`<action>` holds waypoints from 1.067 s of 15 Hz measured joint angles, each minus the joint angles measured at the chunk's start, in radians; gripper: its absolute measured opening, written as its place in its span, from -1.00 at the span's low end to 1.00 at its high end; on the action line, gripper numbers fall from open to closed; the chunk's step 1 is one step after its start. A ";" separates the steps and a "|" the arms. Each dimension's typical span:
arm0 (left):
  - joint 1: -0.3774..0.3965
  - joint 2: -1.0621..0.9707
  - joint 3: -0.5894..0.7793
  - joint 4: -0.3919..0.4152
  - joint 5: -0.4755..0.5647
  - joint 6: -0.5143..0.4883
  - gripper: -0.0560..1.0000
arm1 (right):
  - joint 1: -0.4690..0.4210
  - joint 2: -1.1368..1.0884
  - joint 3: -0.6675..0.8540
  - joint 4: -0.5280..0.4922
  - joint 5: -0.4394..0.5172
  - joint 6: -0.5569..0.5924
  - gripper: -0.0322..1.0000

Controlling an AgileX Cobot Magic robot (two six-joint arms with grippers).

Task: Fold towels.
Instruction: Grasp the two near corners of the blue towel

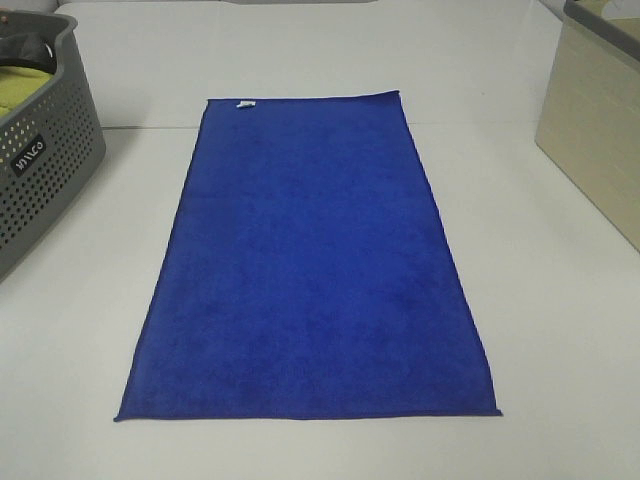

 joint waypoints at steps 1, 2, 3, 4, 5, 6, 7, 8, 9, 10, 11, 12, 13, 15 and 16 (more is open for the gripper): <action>0.000 0.000 0.000 0.000 0.000 0.000 0.23 | 0.000 0.000 0.000 0.000 0.000 0.000 0.52; 0.000 0.000 0.000 0.000 0.000 0.000 0.23 | 0.000 0.000 0.000 0.000 0.000 0.000 0.52; 0.000 0.000 0.000 0.000 0.000 0.000 0.23 | 0.000 0.000 0.000 0.000 0.000 0.000 0.52; 0.000 0.000 0.000 0.000 0.000 0.000 0.23 | 0.000 0.000 0.000 0.000 0.000 0.000 0.52; 0.000 0.000 0.000 0.000 0.000 0.000 0.23 | 0.000 0.000 0.000 0.000 0.000 0.000 0.52; 0.000 0.000 0.000 0.000 0.000 0.000 0.23 | 0.000 0.000 0.000 0.000 0.000 0.000 0.52; 0.000 0.000 0.000 0.000 0.000 0.000 0.23 | 0.000 0.000 0.000 0.000 0.000 0.000 0.52; 0.000 0.000 0.000 0.000 0.000 0.000 0.23 | 0.000 0.000 0.000 0.000 0.000 0.000 0.52; 0.000 0.000 0.000 0.000 0.000 0.000 0.23 | 0.000 0.000 0.000 0.000 0.000 0.000 0.52; 0.000 0.000 0.000 0.000 0.000 0.000 0.23 | 0.000 0.000 0.000 0.000 0.000 0.000 0.52; 0.000 0.000 0.000 0.000 0.000 0.000 0.23 | 0.000 0.000 0.000 0.000 0.000 0.000 0.52; 0.000 0.000 0.000 0.000 0.000 0.000 0.23 | 0.000 0.000 0.000 0.000 0.000 0.000 0.52; 0.000 0.000 0.000 0.000 0.000 0.000 0.23 | 0.000 0.000 0.000 0.000 0.000 0.000 0.52; 0.000 0.000 0.000 0.000 0.000 0.000 0.23 | 0.000 0.000 0.000 0.000 0.000 0.000 0.52; 0.000 0.000 0.000 0.000 0.000 0.000 0.23 | 0.000 0.000 0.000 0.000 0.000 0.000 0.52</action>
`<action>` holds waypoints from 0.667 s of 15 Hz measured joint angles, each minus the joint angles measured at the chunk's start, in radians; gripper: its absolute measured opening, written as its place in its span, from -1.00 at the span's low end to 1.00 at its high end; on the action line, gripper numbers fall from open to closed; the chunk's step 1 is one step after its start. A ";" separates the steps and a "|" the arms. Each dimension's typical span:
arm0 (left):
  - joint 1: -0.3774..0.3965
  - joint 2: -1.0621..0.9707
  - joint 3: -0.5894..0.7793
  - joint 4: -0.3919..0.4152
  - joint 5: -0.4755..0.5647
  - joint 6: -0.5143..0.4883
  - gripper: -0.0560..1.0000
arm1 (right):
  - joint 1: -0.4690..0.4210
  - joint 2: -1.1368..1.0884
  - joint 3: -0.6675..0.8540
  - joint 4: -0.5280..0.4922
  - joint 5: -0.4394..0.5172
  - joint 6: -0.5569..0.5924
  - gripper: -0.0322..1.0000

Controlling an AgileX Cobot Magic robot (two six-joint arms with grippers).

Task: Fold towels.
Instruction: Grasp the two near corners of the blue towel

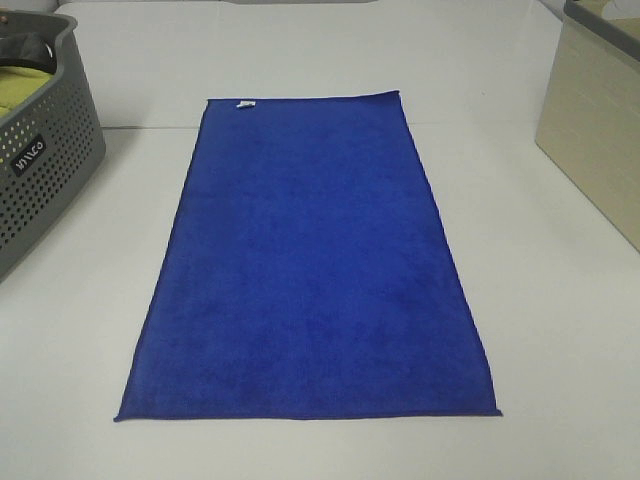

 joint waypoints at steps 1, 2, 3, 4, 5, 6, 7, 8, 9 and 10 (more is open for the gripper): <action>0.000 0.000 0.000 -0.001 0.000 0.000 0.23 | 0.000 0.000 0.000 0.000 0.000 0.000 0.52; 0.000 0.000 0.000 -0.003 0.000 0.000 0.23 | 0.000 0.000 0.000 0.000 0.000 0.000 0.52; 0.000 0.000 0.000 -0.004 0.000 0.000 0.23 | 0.000 0.000 0.000 0.000 0.000 0.000 0.52; 0.000 0.000 0.000 -0.004 0.000 0.000 0.23 | 0.000 0.000 0.000 0.000 0.000 0.000 0.52; 0.000 0.000 0.000 -0.004 0.000 0.000 0.23 | 0.000 0.000 0.000 0.000 0.000 0.000 0.52; 0.000 0.000 -0.003 -0.004 -0.009 0.000 0.23 | 0.000 0.000 0.000 0.000 0.000 0.000 0.52; 0.000 0.000 -0.012 -0.008 -0.041 -0.006 0.23 | 0.000 0.000 0.000 0.000 0.000 0.000 0.52; 0.000 0.000 -0.021 -0.019 -0.112 -0.019 0.23 | 0.000 0.000 0.000 0.000 -0.007 0.000 0.52; 0.000 0.008 -0.022 -0.025 -0.177 -0.041 0.23 | 0.000 0.003 -0.004 -0.001 -0.023 0.000 0.52; 0.000 0.030 -0.017 -0.025 -0.233 -0.070 0.23 | 0.000 0.020 -0.006 -0.003 -0.046 0.001 0.51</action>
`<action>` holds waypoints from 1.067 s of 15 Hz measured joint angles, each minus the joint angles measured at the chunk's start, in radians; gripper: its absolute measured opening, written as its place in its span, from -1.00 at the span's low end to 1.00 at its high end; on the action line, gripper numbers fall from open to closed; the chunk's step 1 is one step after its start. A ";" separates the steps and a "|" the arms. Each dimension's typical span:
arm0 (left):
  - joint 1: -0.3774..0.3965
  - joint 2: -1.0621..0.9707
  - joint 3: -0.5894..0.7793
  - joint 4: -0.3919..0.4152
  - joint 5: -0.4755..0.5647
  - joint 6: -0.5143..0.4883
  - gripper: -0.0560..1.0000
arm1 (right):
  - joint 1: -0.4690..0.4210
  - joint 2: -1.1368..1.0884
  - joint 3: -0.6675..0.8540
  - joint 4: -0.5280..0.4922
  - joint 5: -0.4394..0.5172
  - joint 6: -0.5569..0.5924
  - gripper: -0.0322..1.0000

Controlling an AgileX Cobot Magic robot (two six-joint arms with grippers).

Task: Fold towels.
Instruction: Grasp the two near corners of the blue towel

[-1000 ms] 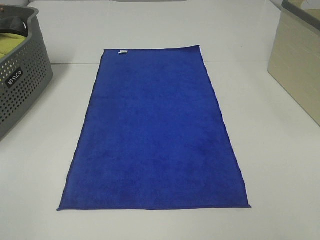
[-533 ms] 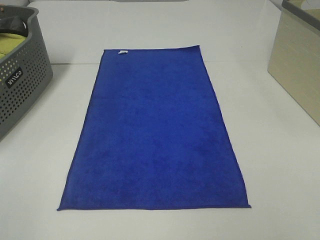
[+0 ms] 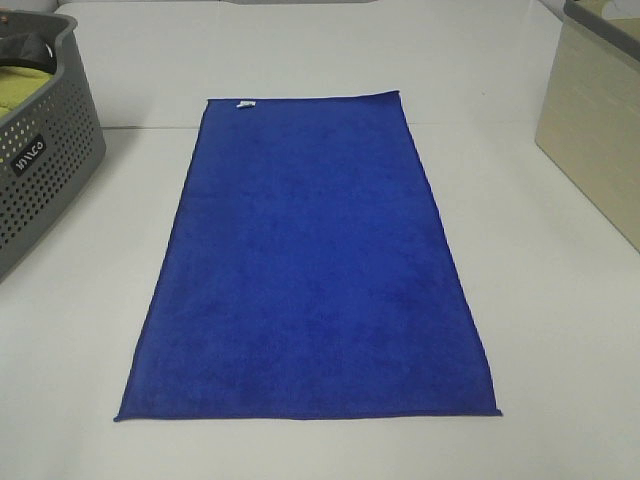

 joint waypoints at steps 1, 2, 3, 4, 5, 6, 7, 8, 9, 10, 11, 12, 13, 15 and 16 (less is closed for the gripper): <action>0.000 0.036 0.020 -0.008 -0.052 -0.033 0.23 | 0.000 0.034 -0.002 -0.001 -0.041 0.002 0.51; 0.000 0.082 0.040 -0.026 -0.090 -0.058 0.23 | 0.000 0.082 -0.005 -0.001 -0.081 0.006 0.50; 0.000 0.133 0.058 -0.053 -0.123 -0.076 0.23 | 0.000 0.140 -0.007 -0.001 -0.125 0.008 0.50; 0.000 0.191 0.065 -0.095 -0.142 -0.080 0.23 | 0.000 0.200 -0.008 -0.001 -0.155 0.011 0.50; 0.000 0.256 0.067 -0.142 -0.158 -0.083 0.23 | 0.000 0.267 -0.008 -0.001 -0.180 0.028 0.50; 0.000 0.333 0.067 -0.198 -0.174 -0.084 0.23 | 0.000 0.347 -0.008 0.002 -0.199 0.049 0.50; 0.000 0.408 0.067 -0.243 -0.179 -0.082 0.23 | 0.000 0.422 -0.008 0.010 -0.218 0.063 0.49; 0.000 0.502 0.067 -0.296 -0.183 -0.064 0.23 | 0.000 0.509 -0.008 0.024 -0.236 0.081 0.50; 0.000 0.641 0.067 -0.382 -0.195 0.001 0.23 | 0.000 0.627 -0.008 0.035 -0.257 0.086 0.50; 0.000 0.740 0.067 -0.443 -0.208 0.058 0.23 | 0.000 0.719 -0.009 0.047 -0.273 0.088 0.50; 0.000 0.829 0.067 -0.508 -0.219 0.121 0.23 | 0.000 0.807 -0.010 0.057 -0.292 0.088 0.50; 0.000 0.918 0.067 -0.584 -0.236 0.198 0.23 | 0.000 0.883 -0.019 0.070 -0.299 0.088 0.50; 0.000 0.967 0.067 -0.624 -0.243 0.237 0.23 | 0.000 0.924 -0.027 0.077 -0.300 0.088 0.50; 0.000 1.144 0.059 -0.753 -0.255 0.377 0.23 | 0.000 1.067 -0.075 0.085 -0.301 0.088 0.50; 0.000 1.227 0.050 -0.817 -0.253 0.444 0.23 | 0.000 1.130 -0.103 0.086 -0.307 0.088 0.50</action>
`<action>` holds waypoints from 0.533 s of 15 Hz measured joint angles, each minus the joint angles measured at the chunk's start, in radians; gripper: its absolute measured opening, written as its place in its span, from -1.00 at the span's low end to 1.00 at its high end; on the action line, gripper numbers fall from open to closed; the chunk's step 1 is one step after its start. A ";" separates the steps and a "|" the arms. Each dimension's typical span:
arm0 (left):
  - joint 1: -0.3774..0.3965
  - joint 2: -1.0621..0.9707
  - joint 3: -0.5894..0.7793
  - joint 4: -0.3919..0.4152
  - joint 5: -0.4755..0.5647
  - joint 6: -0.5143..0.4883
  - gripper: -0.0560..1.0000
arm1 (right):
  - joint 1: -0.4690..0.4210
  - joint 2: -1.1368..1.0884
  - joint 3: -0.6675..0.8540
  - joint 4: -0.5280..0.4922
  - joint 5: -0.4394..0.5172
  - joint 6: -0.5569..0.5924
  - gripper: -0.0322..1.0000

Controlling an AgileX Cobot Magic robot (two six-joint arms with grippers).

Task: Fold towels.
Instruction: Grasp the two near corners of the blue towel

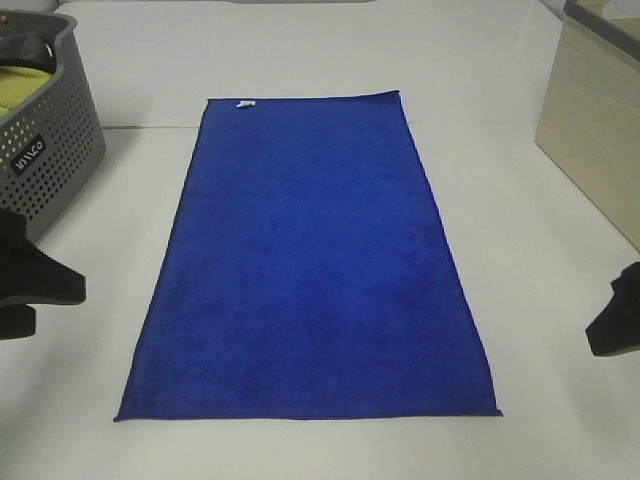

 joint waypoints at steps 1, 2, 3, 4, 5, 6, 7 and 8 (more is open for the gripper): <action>0.000 0.065 -0.012 -0.052 0.005 0.062 0.23 | 0.000 0.061 -0.023 0.003 -0.011 0.000 0.50; 0.000 0.124 -0.022 -0.092 0.008 0.107 0.23 | -0.001 0.125 -0.043 0.015 -0.013 0.000 0.50; 0.000 0.182 -0.032 -0.126 0.011 0.144 0.23 | -0.001 0.186 -0.060 0.022 -0.013 0.000 0.50; 0.000 0.234 -0.041 -0.158 0.012 0.177 0.23 | -0.001 0.237 -0.076 0.028 -0.016 -0.001 0.50; 0.000 0.271 -0.049 -0.182 0.014 0.210 0.23 | -0.001 0.283 -0.084 0.035 -0.033 -0.006 0.49; 0.000 0.314 -0.057 -0.204 0.016 0.240 0.23 | -0.008 0.327 -0.091 0.043 -0.046 -0.013 0.49; 0.000 0.354 -0.060 -0.218 0.016 0.265 0.23 | -0.022 0.375 -0.093 0.061 -0.057 -0.036 0.49; 0.000 0.385 -0.061 -0.227 0.017 0.289 0.23 | -0.045 0.422 -0.093 0.097 -0.064 -0.072 0.46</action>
